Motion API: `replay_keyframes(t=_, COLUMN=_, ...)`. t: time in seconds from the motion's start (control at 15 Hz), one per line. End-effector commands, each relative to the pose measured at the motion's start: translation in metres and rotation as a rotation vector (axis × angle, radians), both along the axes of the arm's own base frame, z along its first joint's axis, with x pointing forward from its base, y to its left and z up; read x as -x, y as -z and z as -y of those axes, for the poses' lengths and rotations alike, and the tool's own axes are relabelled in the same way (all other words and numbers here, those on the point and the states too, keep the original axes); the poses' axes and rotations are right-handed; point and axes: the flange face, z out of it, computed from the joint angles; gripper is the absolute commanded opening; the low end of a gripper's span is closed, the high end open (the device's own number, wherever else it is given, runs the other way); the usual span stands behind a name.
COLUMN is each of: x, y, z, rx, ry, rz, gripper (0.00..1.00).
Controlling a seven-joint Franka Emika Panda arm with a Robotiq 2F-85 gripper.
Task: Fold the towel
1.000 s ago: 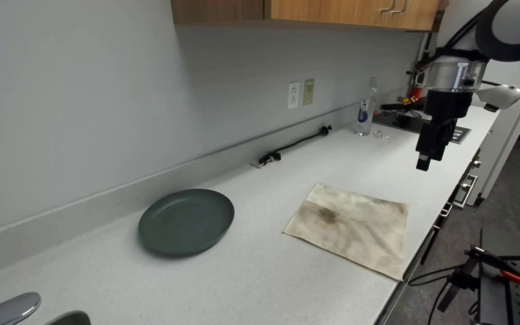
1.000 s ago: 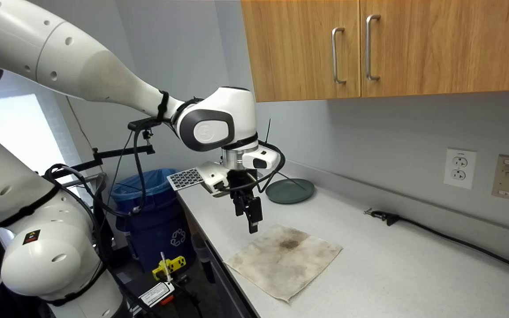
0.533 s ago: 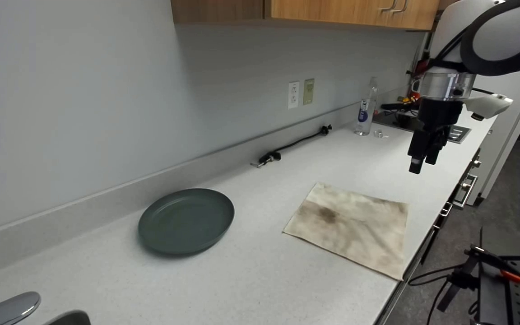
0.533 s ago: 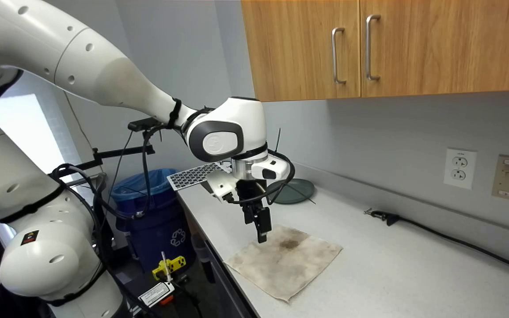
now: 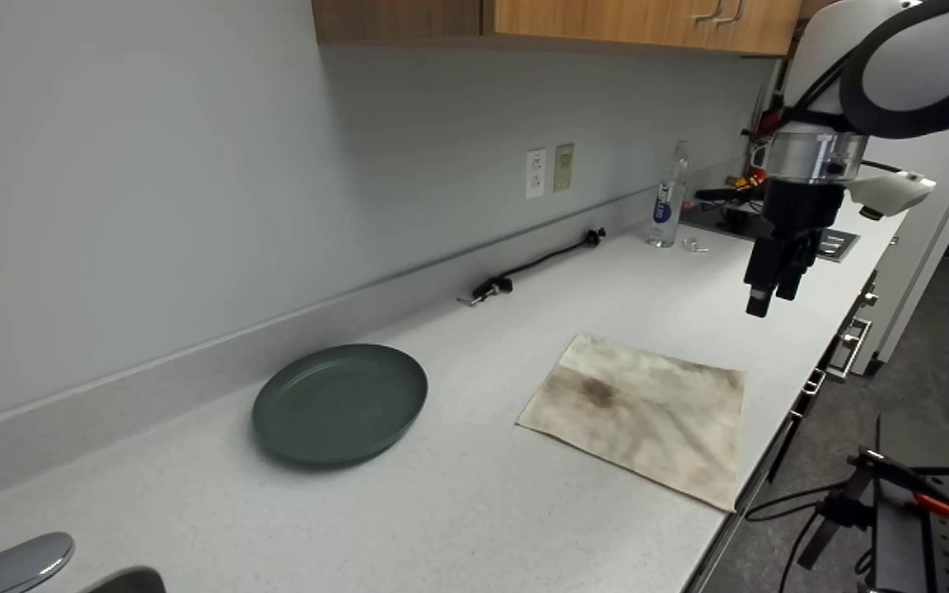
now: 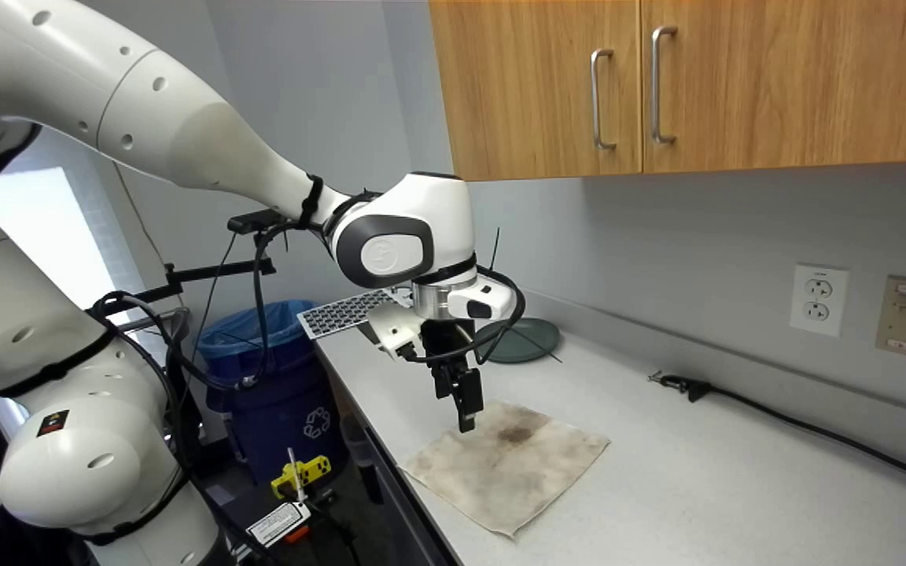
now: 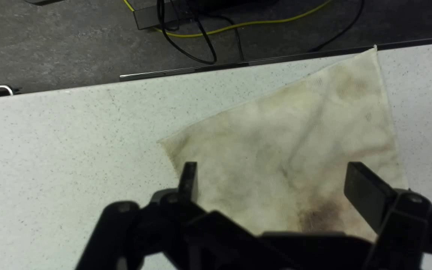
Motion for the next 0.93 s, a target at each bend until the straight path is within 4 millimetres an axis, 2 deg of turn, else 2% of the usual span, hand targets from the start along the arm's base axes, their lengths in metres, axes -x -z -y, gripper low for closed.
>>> replay_keyframes(t=0.0, x=0.001, y=0.000, z=0.003, rx=0.002, ry=0.000, rz=0.000, gripper=1.00)
replay_keyframes(t=0.87, x=-0.011, y=0.028, z=0.028, rx=-0.012, ry=-0.036, rz=0.011, gripper=1.00)
